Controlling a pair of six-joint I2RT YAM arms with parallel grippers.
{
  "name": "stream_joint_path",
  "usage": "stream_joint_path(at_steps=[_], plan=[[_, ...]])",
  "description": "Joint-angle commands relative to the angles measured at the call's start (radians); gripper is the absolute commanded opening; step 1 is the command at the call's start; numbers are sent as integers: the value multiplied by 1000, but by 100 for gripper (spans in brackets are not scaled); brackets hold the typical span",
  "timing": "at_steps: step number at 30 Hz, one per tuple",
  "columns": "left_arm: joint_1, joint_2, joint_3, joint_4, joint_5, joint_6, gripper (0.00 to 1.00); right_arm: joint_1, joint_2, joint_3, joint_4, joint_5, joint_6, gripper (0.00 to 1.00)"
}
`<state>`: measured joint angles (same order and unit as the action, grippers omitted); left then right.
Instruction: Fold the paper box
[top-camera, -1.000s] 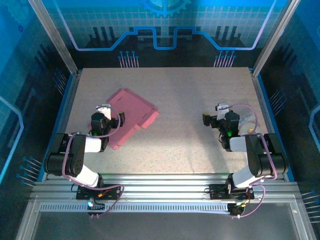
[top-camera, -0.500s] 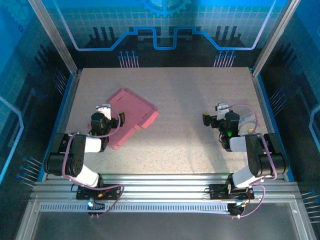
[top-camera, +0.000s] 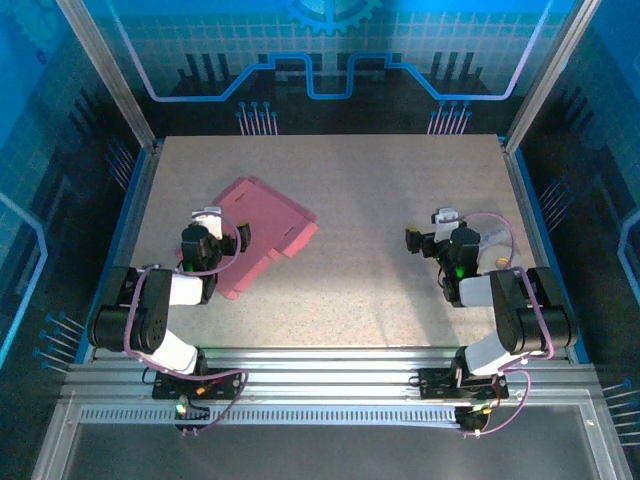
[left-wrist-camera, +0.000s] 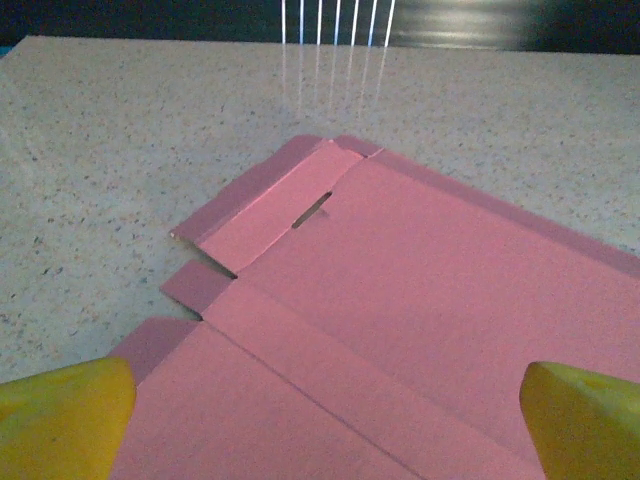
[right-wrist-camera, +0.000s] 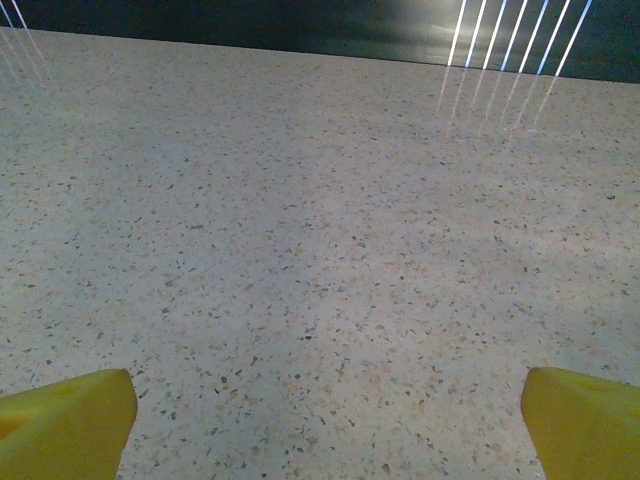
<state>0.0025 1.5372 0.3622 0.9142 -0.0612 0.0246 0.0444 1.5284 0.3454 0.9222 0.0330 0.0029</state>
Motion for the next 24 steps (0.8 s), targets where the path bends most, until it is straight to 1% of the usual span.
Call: stream_joint_path(at_steps=[1, 4, 8, 10, 12, 14, 15, 18, 20, 22, 24], plan=[[-8, -9, -31, 81, 22, -9, 99, -9, -5, -1, 47, -12, 5, 100], [-12, -58, -30, 38, 2, -11, 99, -7, -64, 8, -14, 9, 8, 100], [-24, -201, 28, -206, -46, -31, 99, 7, -186, 35, -171, 59, 9, 100], [-33, -269, 71, -357, -73, -49, 99, 24, -257, 69, -310, 79, 18, 100], [-55, -336, 121, -516, -118, -77, 99, 46, -342, 118, -488, 85, 38, 100], [-77, -406, 172, -680, -164, -142, 99, 68, -422, 176, -685, 99, 117, 100], [-83, -432, 196, -749, -167, -174, 99, 75, -448, 193, -748, 93, 154, 100], [-88, -500, 271, -966, -139, -304, 99, 91, -516, 238, -886, 19, 275, 100], [-94, -538, 294, -1058, -91, -376, 99, 101, -546, 282, -989, -31, 351, 100], [-99, -577, 299, -1119, -43, -449, 99, 121, -566, 316, -1052, -44, 397, 100], [-99, -610, 303, -1183, -1, -508, 99, 152, -573, 355, -1109, -25, 441, 100]])
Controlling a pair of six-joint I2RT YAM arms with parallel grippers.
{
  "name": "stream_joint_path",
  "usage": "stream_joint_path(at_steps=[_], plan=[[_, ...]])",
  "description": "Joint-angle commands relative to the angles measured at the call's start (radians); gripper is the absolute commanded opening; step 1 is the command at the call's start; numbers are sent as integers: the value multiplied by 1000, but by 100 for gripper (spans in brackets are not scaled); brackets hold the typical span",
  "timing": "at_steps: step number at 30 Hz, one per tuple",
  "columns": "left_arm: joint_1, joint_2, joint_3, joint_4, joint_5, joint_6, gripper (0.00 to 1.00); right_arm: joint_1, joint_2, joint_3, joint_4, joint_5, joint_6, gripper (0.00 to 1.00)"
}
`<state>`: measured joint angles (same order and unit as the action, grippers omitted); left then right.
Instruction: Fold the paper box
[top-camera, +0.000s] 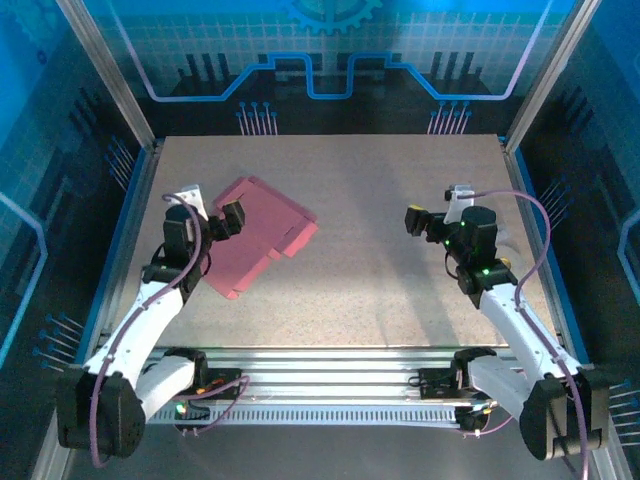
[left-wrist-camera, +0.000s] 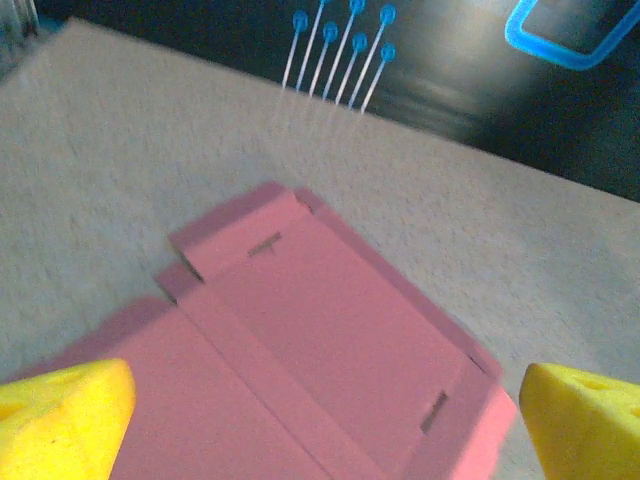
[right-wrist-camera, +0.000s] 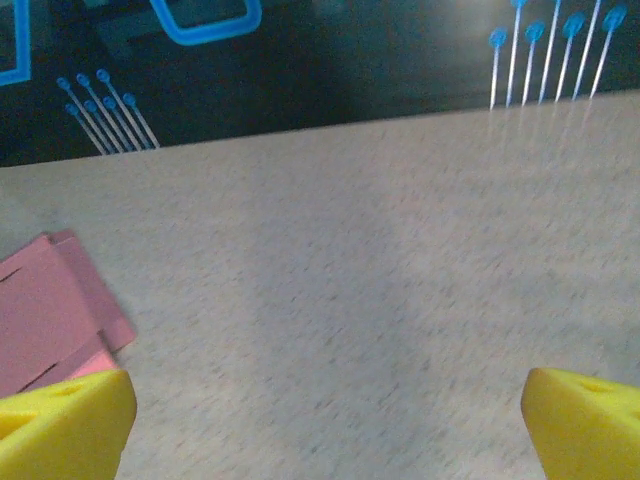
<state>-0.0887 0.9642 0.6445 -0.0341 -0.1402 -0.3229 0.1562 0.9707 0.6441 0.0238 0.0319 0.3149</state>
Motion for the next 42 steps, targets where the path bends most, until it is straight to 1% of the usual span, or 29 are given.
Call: stream_joint_path(at_steps=[1, 2, 5, 7, 9, 11, 13, 15, 19, 21, 23, 26, 28, 31, 34, 39, 42], plan=[[-8, -51, 22, -267, 101, -184, 99, 62, -15, 73, -232, -16, 137, 100], [-8, -63, 20, -292, 128, -196, 99, 87, -13, 82, -242, -4, 142, 100], [-8, -100, 21, -368, 163, -249, 99, 153, -3, 79, -227, 13, 170, 100], [-8, -124, 2, -367, 193, -276, 99, 193, 13, 110, -274, -12, 172, 100], [-7, -138, -9, -358, 220, -303, 99, 237, 28, 134, -328, 9, 179, 100], [-8, -142, -18, -351, 232, -323, 99, 274, 31, 145, -375, 46, 218, 100], [-6, -131, -15, -373, 233, -337, 99, 304, 25, 137, -381, 58, 264, 100], [-6, -106, -2, -398, 242, -323, 99, 330, 23, 134, -383, 52, 315, 100], [-6, -16, 18, -415, 263, -306, 99, 391, 33, 130, -358, 14, 376, 100], [-6, 27, 12, -388, 280, -286, 99, 413, 48, 134, -345, -4, 388, 100], [-6, 64, -1, -350, 274, -270, 99, 426, 57, 127, -326, -18, 400, 100], [-7, 149, 26, -361, 227, -247, 99, 433, 74, 95, -254, -82, 425, 100], [-8, 224, 62, -387, 193, -237, 99, 443, 93, 89, -240, -109, 428, 100], [-8, 316, 97, -382, 169, -229, 99, 472, 114, 96, -256, -106, 403, 100], [-11, 389, 125, -381, 174, -221, 99, 482, 116, 78, -255, -101, 397, 100], [-52, 484, 177, -399, 152, -206, 99, 485, 92, 6, -203, -95, 425, 100], [-74, 522, 176, -363, 152, -219, 99, 485, 83, -14, -200, -97, 419, 100]])
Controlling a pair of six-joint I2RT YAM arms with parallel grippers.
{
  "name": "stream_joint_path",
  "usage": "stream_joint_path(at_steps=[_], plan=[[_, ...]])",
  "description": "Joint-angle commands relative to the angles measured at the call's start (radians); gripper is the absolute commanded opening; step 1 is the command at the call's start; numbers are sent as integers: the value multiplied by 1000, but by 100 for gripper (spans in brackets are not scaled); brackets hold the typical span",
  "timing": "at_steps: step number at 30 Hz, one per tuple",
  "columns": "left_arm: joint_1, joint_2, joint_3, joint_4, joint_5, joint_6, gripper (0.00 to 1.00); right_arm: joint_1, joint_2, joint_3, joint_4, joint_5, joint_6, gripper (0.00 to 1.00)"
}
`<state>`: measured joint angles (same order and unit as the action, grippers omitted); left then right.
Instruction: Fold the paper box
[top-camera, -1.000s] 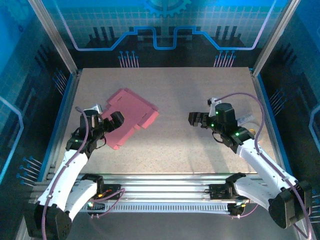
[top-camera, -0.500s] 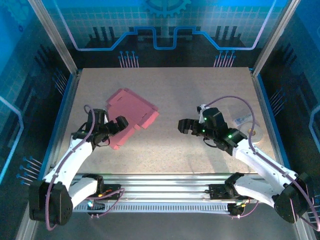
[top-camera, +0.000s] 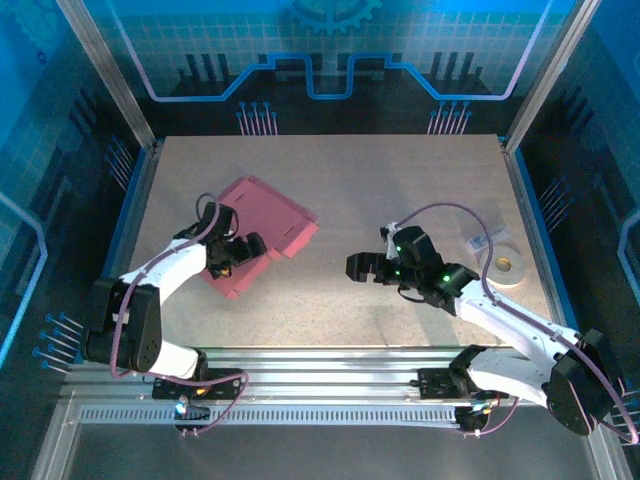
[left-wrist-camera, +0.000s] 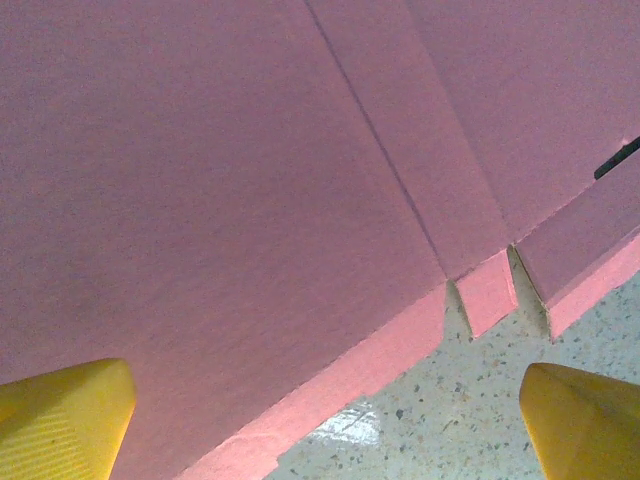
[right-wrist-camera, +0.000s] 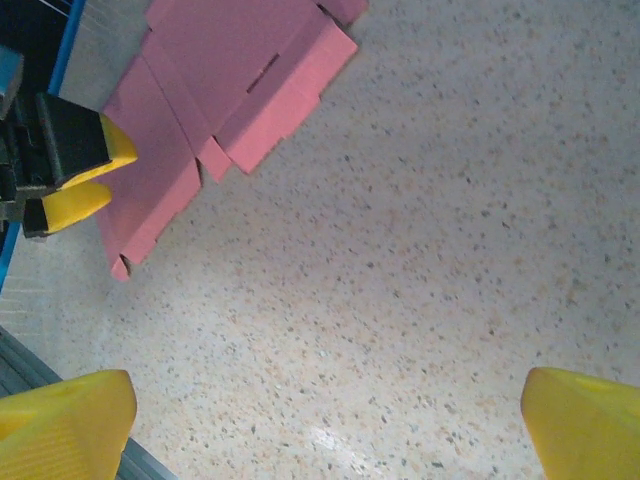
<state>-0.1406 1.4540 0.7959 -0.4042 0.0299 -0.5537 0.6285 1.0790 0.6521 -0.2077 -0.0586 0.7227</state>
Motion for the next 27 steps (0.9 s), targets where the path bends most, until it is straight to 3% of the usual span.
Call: stream_joint_path(at_steps=[1, 9, 15, 20, 23, 27], plan=[[-27, 49, 28, 11, -2, 3, 99, 13, -27, -22, 25, -6, 5, 100], [-124, 110, 14, 37, 59, -137, 99, 11, -52, -73, 42, 7, 18, 100], [-282, 54, -65, 142, 77, -362, 99, 10, -51, -84, 21, 47, 44, 100], [-446, 92, -94, 371, 153, -548, 99, -11, -81, -128, 25, 97, 105, 100], [-541, 148, -31, 441, 176, -575, 99, -26, -88, -145, 54, 60, 103, 100], [-550, 122, 2, 429, 168, -554, 99, -26, -99, -124, 29, 30, 69, 100]])
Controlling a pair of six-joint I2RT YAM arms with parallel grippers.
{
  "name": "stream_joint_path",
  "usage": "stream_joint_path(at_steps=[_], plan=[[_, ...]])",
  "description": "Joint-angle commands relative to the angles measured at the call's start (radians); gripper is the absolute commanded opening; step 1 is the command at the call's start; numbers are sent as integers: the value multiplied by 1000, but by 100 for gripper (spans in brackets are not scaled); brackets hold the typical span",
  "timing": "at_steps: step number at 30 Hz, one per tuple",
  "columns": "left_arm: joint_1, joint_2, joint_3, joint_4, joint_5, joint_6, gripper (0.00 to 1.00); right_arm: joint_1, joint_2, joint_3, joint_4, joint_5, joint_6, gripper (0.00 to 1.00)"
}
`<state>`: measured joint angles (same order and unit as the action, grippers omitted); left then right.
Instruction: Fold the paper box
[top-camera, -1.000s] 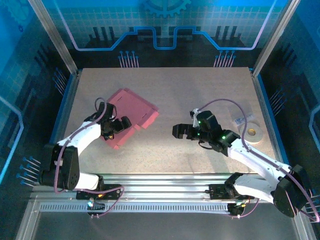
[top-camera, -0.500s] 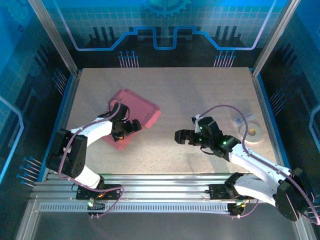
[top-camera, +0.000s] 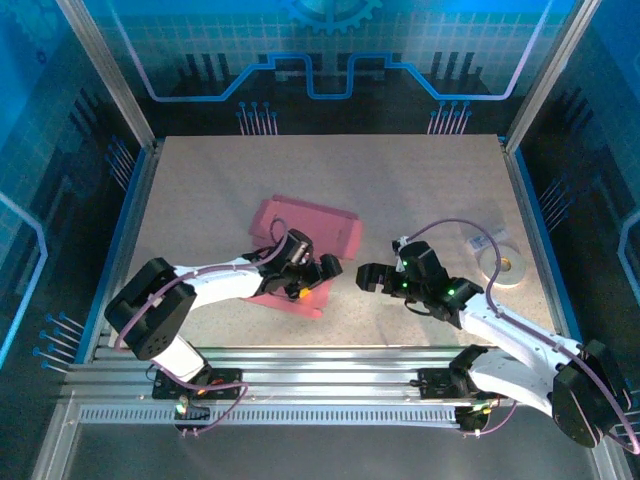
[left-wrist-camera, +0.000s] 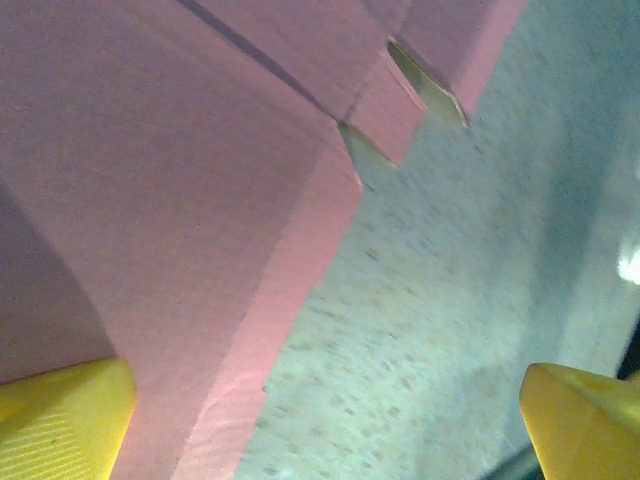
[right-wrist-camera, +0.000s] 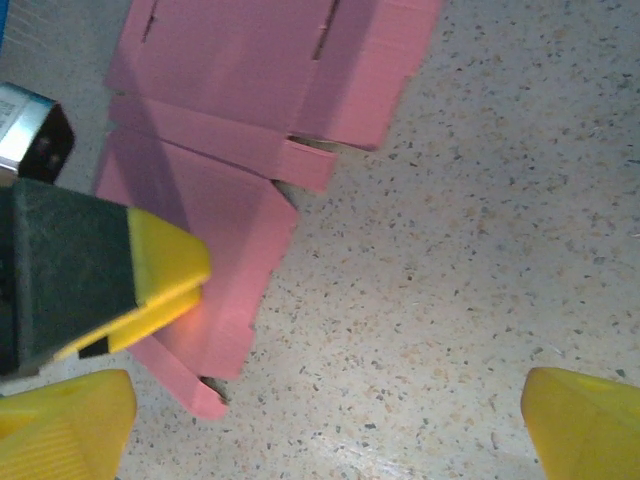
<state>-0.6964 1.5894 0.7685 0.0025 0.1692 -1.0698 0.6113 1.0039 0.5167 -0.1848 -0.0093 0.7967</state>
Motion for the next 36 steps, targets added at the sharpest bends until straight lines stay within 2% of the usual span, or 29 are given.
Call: stream_joint_path(at_steps=[1, 5, 9, 14, 19, 22, 29, 36], plan=[[18, -31, 32, -3, 22, -19, 99, -8, -30, 14, 1, -28, -12, 100], [89, -114, 25, -55, 48, 90, 99, 12, -29, 11, 32, -70, -18, 100], [189, -191, 30, -179, 82, 177, 99, 80, 29, 31, 79, -61, -27, 100], [335, -305, -53, -219, 129, 220, 99, 167, 166, 102, 123, -31, -14, 100], [443, -401, -92, -318, 120, 276, 99, 253, 320, 188, 175, 24, 44, 100], [509, -453, -127, -336, 154, 292, 99, 291, 427, 254, 203, 13, 69, 100], [612, -552, -194, -304, 251, 333, 99, 355, 617, 385, 249, -18, 89, 100], [618, -596, -241, -244, 287, 347, 99, 369, 705, 426, 233, -20, 139, 100]])
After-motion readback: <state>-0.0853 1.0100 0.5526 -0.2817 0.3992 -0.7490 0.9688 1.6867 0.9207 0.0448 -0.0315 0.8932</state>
